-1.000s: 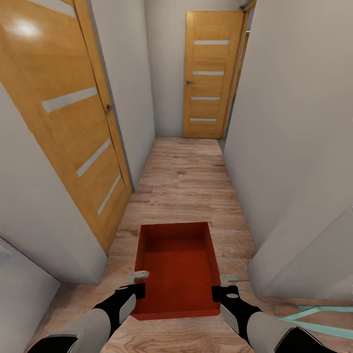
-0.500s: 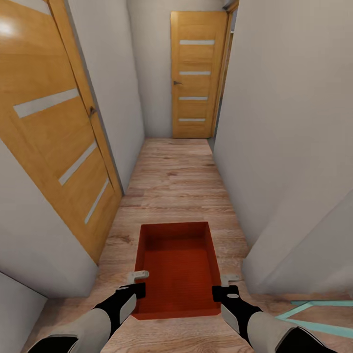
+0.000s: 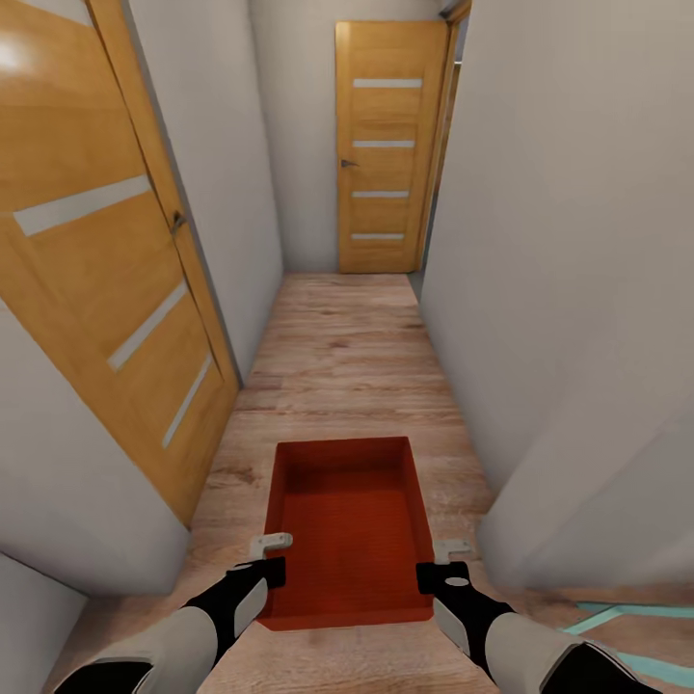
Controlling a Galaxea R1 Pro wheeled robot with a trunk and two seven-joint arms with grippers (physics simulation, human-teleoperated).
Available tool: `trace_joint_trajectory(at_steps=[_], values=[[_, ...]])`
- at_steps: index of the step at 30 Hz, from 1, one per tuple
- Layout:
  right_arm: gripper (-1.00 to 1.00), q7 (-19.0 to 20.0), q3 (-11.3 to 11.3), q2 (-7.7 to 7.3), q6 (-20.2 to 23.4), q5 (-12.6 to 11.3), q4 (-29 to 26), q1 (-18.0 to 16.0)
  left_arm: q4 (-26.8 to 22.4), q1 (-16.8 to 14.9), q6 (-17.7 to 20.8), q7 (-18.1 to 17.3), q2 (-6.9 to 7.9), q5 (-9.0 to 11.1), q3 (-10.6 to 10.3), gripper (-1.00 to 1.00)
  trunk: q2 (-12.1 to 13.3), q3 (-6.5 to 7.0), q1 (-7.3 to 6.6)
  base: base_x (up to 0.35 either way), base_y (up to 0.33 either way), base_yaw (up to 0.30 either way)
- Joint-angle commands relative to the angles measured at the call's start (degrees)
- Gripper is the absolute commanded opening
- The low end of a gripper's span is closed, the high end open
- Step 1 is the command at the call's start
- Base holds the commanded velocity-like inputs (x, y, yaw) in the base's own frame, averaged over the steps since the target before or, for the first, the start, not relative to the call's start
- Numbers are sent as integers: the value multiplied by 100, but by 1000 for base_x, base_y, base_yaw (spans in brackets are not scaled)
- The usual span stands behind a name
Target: Move the two storage containers from the living room to the garage. In the garage, place one container on the floor and stack the other container on top of it (either order is fine).
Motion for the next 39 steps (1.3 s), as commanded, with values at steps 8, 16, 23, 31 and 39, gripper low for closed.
trace_joint_trajectory(at_steps=[8,16,23,31,39], values=[[-100,234,-152,-28,-127,27,-26,-6,14,5,30,30,190,199,-231,-100,-3,-5,3,319,0,0],[-100,234,-152,-26,-128,27,-26,-6,15,5,30,30,203,199,-227,-100,-3,-5,3,321,0,0],[-100,234,-152,-27,-127,27,-24,-6,13,5,30,30,204,199,-227,-100,-3,-5,3,321,0,0],[-100,234,-152,-25,-127,27,-26,-6,13,5,30,30,205,199,-227,-100,-3,-5,3,321,0,0],[-100,234,-152,-28,-127,27,-26,-6,14,5,30,30,204,199,-227,-100,-3,-5,3,321,0,0]])
